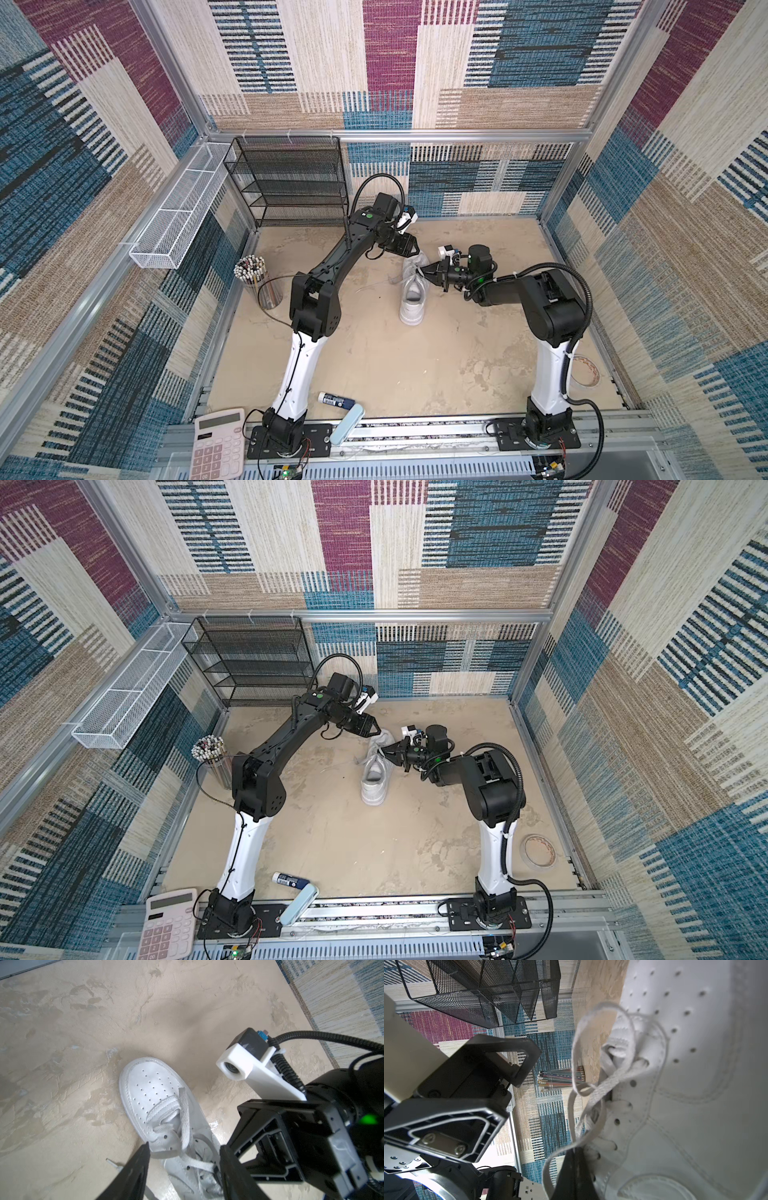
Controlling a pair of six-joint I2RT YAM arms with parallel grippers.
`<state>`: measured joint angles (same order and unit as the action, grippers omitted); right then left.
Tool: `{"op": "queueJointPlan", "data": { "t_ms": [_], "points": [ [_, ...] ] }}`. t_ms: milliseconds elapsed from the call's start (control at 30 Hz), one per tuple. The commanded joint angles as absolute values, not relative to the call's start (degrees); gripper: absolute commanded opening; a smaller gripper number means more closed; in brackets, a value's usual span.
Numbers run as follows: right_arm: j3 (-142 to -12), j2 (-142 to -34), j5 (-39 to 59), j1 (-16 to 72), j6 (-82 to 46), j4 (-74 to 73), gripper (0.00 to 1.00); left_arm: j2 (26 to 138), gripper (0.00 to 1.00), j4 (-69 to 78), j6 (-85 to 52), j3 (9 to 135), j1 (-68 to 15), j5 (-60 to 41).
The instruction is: Tie the shoes
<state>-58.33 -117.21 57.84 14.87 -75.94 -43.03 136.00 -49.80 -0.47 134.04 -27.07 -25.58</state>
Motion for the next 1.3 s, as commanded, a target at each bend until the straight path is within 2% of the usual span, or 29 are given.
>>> {"op": "queueJointPlan", "data": {
  "t_ms": [0,333,633,1000,1133,1267],
  "points": [
    [-58.1,-117.1,57.5,14.9,-75.0,-43.4,0.00,137.3,0.60,-50.9,-2.2,134.8,-27.6,-26.4],
    [-56.6,-116.8,57.6,14.9,-74.7,-43.3,0.00,142.7,0.61,-49.6,-2.7,140.2,-30.7,-19.2],
    [-56.9,-117.4,58.4,14.9,-74.8,-43.9,0.00,144.1,0.61,-49.6,-1.2,140.1,-32.8,-10.3],
    [-56.9,-117.3,58.9,14.9,-73.7,-42.9,0.00,145.4,0.52,-49.2,-3.1,140.6,-33.5,-9.0],
    [-56.8,-117.2,59.0,14.9,-73.5,-42.4,0.00,145.9,0.41,-48.5,-4.2,141.7,-33.6,-10.1],
    [-57.0,-116.9,59.0,14.9,-73.2,-42.0,0.00,145.6,0.21,-48.4,-4.8,142.0,-33.6,-10.2]
  ]
}}
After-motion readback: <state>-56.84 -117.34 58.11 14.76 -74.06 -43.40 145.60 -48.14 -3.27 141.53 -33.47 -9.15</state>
